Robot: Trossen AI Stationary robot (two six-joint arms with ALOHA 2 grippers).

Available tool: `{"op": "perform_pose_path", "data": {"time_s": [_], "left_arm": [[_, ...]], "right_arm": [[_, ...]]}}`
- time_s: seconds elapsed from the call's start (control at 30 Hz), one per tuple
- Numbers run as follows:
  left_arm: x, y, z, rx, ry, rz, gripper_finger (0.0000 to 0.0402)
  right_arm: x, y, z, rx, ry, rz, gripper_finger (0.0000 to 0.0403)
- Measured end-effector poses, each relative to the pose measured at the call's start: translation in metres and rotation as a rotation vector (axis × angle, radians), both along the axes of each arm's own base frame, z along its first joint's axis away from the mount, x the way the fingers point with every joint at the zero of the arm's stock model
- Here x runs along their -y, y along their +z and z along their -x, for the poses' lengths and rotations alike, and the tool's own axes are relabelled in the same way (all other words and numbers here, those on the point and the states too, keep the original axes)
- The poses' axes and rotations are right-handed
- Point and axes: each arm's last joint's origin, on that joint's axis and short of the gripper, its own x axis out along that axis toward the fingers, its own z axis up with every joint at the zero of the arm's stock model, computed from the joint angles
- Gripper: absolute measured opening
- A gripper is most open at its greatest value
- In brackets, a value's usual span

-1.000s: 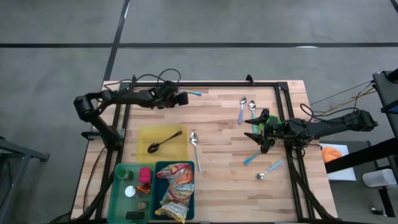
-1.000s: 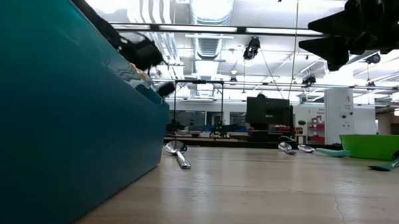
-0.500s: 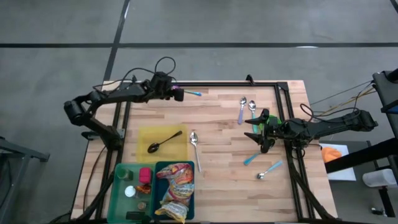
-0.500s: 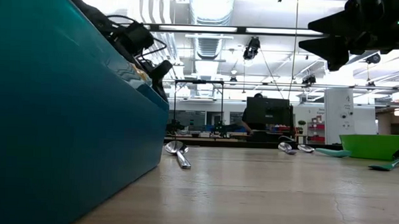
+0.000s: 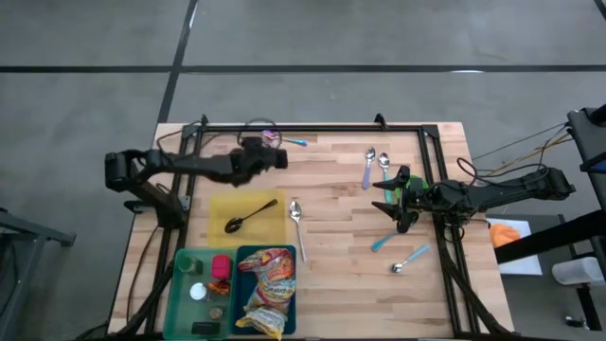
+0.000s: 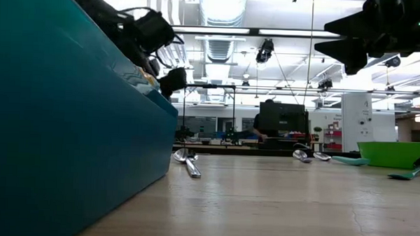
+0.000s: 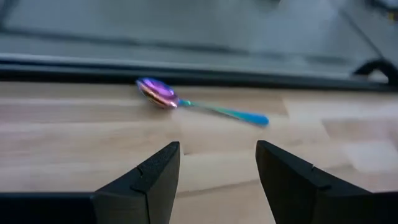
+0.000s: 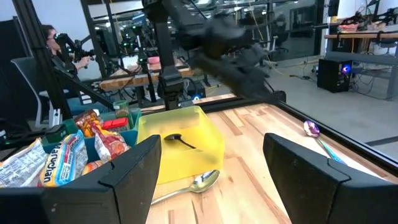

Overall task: Pick & Place Food Item
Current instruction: Put the purple spoon into the yellow bin

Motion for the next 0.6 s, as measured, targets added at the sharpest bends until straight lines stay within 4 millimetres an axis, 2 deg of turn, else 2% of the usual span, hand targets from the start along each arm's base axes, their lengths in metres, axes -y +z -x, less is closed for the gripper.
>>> {"op": "perform_pose_path", "data": {"time_s": [0.1, 0.23, 0.37, 0.47, 0.6], "left_arm": [[0.014, 0.001, -0.005, 0.012, 0.02, -0.076, 0.0212], [0.018, -0.005, -0.011, -0.016, -0.056, -0.074, 0.0212], [0.015, -0.029, -0.023, -0.019, -0.075, -0.05, 0.0212], [0.015, -0.048, -0.025, -0.077, -0.072, -0.022, 0.0212], [0.015, -0.062, -0.025, -0.077, -0.033, 0.015, 0.0212]], "right_arm": [[0.0, 0.0, 0.0, 0.0, 0.0, 0.0, 0.0281], [0.0, 0.0, 0.0, 0.0, 0.0, 0.0, 0.0281], [0.0, 0.0, 0.0, -0.001, 0.0, 0.0, 0.0281], [0.0, 0.0, 0.0, 0.0, 0.0, 0.0, 0.0281], [0.0, 0.0, 0.0, 0.0, 0.0, 0.0, 0.0281]]}}
